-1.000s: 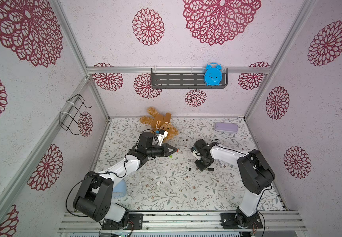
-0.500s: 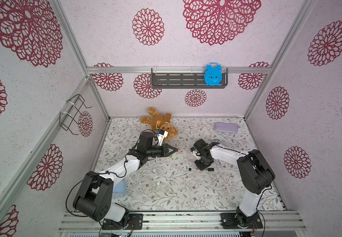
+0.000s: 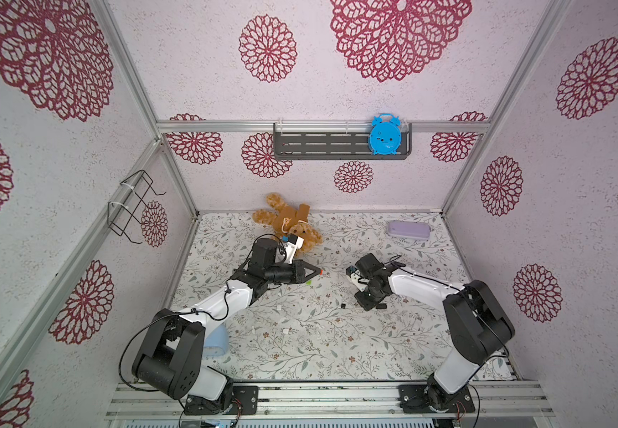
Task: Close the usb drive cover
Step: Pick up the USB drive from the center of the board, then close the cover of the USB drive.
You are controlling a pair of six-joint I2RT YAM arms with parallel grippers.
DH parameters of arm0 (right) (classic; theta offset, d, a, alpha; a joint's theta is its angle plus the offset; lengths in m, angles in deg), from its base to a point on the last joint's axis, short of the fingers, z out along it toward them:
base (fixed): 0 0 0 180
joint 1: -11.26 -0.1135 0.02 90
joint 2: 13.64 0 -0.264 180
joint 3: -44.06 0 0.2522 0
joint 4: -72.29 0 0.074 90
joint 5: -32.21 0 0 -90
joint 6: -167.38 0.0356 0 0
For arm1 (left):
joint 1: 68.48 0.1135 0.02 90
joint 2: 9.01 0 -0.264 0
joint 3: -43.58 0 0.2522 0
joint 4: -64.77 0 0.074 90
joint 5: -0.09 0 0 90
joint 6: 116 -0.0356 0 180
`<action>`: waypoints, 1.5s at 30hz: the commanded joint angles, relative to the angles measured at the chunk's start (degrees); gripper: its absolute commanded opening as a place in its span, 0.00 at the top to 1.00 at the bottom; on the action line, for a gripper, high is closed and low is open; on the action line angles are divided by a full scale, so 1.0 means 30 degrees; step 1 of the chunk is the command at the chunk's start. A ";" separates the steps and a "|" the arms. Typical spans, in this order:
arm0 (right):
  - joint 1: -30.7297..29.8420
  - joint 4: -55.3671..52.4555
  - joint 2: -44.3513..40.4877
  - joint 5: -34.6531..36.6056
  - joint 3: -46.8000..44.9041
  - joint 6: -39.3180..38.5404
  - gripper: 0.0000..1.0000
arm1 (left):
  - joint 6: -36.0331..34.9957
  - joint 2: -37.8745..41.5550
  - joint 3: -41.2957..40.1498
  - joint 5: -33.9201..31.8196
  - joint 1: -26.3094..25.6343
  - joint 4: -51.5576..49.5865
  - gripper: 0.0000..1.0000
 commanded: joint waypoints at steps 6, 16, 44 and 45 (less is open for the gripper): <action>-0.1547 0.3174 -0.5097 -0.1080 -0.1262 -0.3371 0.79 | -0.0138 -0.1240 0.0661 0.1343 0.0137 -0.0127 0.90; -0.3986 0.3529 -0.5896 0.0020 -0.0712 -0.4747 0.80 | -0.1089 -0.2329 0.1838 0.2809 -0.0040 -0.1716 0.90; -0.4697 0.5609 -0.5577 0.0379 -0.0151 -0.4229 0.81 | -0.1514 -0.2937 0.2485 0.3304 -0.0655 -0.2293 0.90; -0.4713 0.5669 -0.5508 0.0385 -0.0150 -0.4214 0.80 | -0.1508 -0.2952 0.2516 0.3275 -0.0684 -0.2264 0.89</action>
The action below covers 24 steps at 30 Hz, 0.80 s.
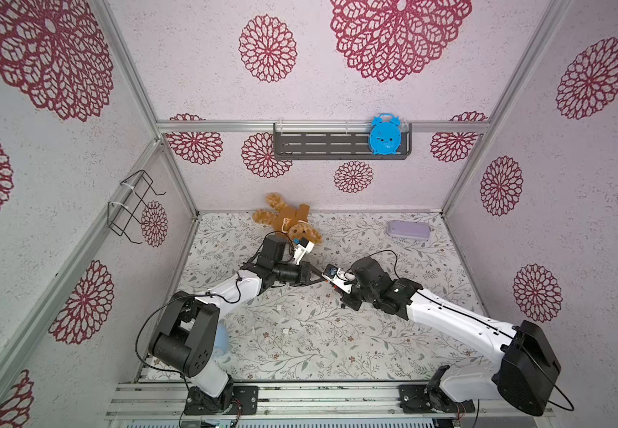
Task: Close the usb drive cover
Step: Close the cover of the USB drive.
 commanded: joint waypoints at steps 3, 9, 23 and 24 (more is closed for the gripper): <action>-0.0189 0.0753 -0.0051 0.0071 0.0681 0.0273 0.81 | -0.0193 -0.0336 0.0455 0.0245 -0.0295 0.0163 0.90; -0.0245 0.1052 0.0095 -0.0098 0.0680 0.0487 0.81 | -0.0209 -0.0439 0.0455 0.0260 -0.0374 0.0185 0.89; -0.0273 0.1800 -0.0122 -0.0237 0.0234 0.0954 0.81 | 0.0272 -0.0388 0.0279 0.0168 -0.0484 0.0891 0.90; -0.0273 0.1891 -0.0187 -0.0218 0.0190 0.1007 0.81 | 0.0205 -0.0423 0.0332 0.0200 -0.0473 0.0754 0.90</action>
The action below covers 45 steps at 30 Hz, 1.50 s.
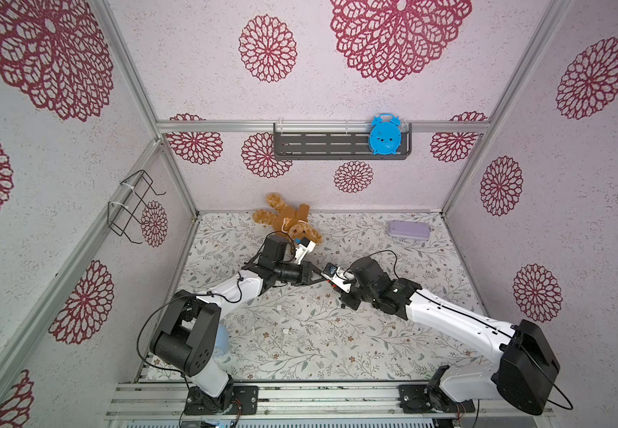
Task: Close the usb drive cover
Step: Close the cover of the USB drive.
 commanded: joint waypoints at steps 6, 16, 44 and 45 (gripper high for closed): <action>-0.0203 0.1782 -0.0562 0.0025 0.0159 0.0390 0.81 | -0.1068 -0.0408 0.0708 0.0473 -0.0381 -0.1228 0.89; -0.0189 0.1894 -0.0619 -0.0239 0.0344 0.0426 0.81 | -0.2224 -0.0470 0.1083 0.1225 -0.0525 -0.2204 0.90; -0.0185 0.1941 -0.2075 -0.0510 -0.0766 0.1180 0.83 | -0.4824 -0.0528 0.2284 0.1488 -0.0522 -0.4785 0.89; -0.0203 0.2127 -0.2184 -0.0536 -0.0856 0.1247 0.82 | -0.4856 -0.0547 0.2336 0.1425 -0.0504 -0.4920 0.89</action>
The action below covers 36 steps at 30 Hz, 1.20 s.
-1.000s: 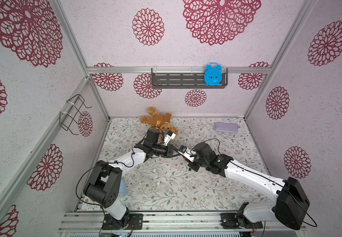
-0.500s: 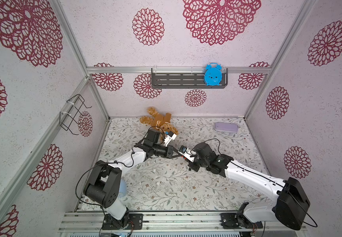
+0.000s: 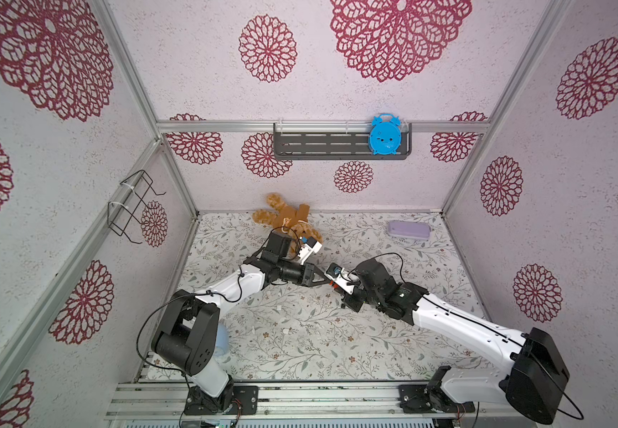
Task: Close the usb drive cover
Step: Close the cover of the USB drive.
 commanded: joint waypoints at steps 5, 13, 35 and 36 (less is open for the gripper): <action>-0.0129 0.2396 -0.1179 0.0219 0.0055 0.0554 0.82 | -0.0739 -0.0797 0.0604 0.0180 -0.0242 -0.1310 0.89; -0.0160 0.3070 -0.0812 -0.0396 0.0765 0.0274 0.82 | 0.0290 -0.1016 0.0516 -0.0059 -0.0483 -0.0320 0.89; -0.0372 0.5247 -0.0550 -0.1701 0.2064 0.1004 0.83 | 0.1306 -0.1250 -0.0176 0.0226 -0.1128 0.0888 0.90; -0.0374 0.5274 -0.0653 -0.1675 0.2111 0.1021 0.83 | 0.1030 -0.1310 -0.0144 0.0167 -0.1183 0.0527 0.90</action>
